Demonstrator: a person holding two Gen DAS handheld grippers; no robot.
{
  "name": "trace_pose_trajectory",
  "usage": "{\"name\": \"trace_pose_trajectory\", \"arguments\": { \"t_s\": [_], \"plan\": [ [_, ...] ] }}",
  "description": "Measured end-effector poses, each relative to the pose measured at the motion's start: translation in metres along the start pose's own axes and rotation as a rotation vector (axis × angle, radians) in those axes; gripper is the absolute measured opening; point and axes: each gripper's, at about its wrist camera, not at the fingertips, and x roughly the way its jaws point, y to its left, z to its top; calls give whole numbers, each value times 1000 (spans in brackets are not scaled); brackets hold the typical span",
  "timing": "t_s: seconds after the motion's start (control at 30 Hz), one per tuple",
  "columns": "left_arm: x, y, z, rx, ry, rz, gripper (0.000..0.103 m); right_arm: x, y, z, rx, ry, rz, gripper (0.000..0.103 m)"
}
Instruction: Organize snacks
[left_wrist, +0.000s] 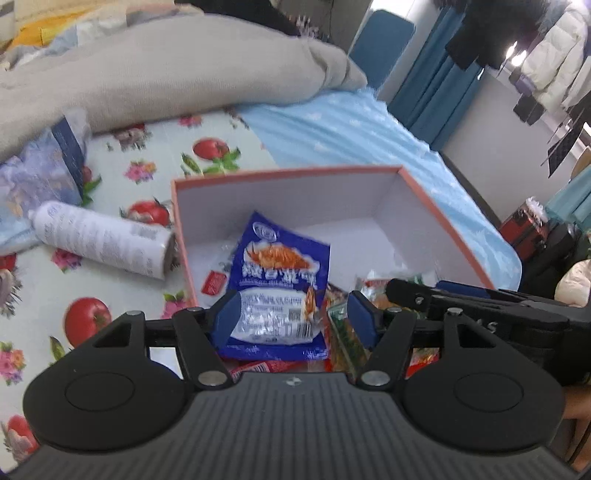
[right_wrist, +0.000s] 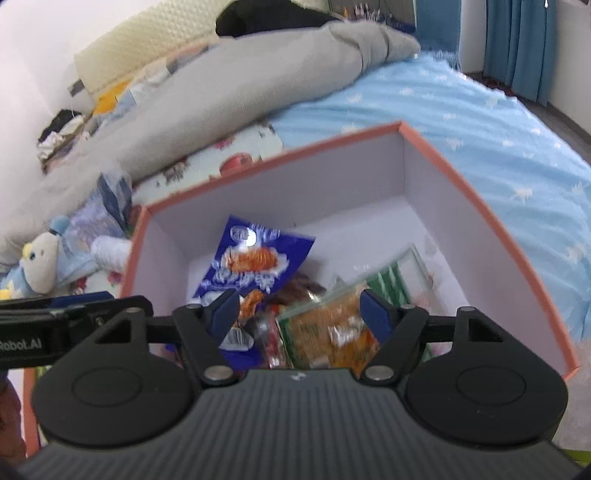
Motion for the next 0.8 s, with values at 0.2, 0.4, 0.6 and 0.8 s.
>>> {"name": "trace_pose_trajectory", "arguments": {
  "t_s": [0.2, 0.4, 0.6, 0.8],
  "plan": [
    [-48, 2, 5, 7, -83, -3, 69, -45, 19, 5, -24, -99, 19, 74],
    [-99, 4, -9, 38, -155, 0, 69, -84, 38, -9, -16, -169, 29, 74],
    [-141, 11, -32, 55, -199, 11, 69, -122, 59, -29, -12, -233, 23, 74],
    [-180, 15, -55, 56, -244, 16, 69, -152, 74, -45, -18, -280, 16, 74]
  ]
}}
